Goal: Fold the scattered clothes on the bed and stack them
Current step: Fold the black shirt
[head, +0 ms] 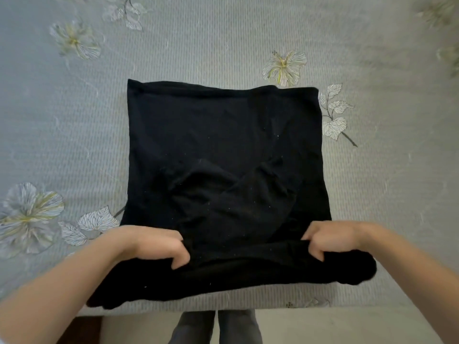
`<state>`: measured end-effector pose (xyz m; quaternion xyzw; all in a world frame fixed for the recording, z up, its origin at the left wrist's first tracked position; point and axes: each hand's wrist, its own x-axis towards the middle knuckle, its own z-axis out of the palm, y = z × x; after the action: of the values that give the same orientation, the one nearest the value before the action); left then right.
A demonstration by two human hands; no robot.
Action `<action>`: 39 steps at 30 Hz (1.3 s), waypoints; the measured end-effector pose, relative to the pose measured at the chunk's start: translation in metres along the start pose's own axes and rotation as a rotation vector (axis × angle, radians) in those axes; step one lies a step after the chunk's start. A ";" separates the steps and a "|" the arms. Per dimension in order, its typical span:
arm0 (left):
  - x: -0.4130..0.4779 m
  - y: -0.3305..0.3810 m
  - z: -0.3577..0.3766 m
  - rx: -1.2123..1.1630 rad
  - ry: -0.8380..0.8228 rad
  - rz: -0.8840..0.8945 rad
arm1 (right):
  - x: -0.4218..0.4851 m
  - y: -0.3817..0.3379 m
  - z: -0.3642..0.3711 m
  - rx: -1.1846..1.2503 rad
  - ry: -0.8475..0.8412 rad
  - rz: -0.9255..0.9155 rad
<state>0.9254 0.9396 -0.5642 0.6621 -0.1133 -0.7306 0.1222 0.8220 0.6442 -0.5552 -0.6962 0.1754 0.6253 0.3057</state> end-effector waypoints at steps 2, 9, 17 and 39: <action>-0.004 -0.006 -0.019 0.019 0.007 0.054 | 0.001 0.002 -0.017 0.035 0.062 -0.003; -0.027 0.027 -0.130 0.119 0.349 0.189 | -0.012 -0.021 -0.123 0.071 0.316 -0.023; -0.018 0.073 -0.235 0.316 1.144 0.160 | 0.003 -0.062 -0.230 -0.122 0.957 -0.160; 0.112 0.043 -0.014 0.280 1.254 0.161 | 0.116 -0.036 -0.009 -0.351 1.085 -0.422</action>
<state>0.9306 0.8625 -0.6566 0.9624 -0.1639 -0.1719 0.1320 0.8692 0.6814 -0.6613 -0.9754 0.0586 0.1267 0.1709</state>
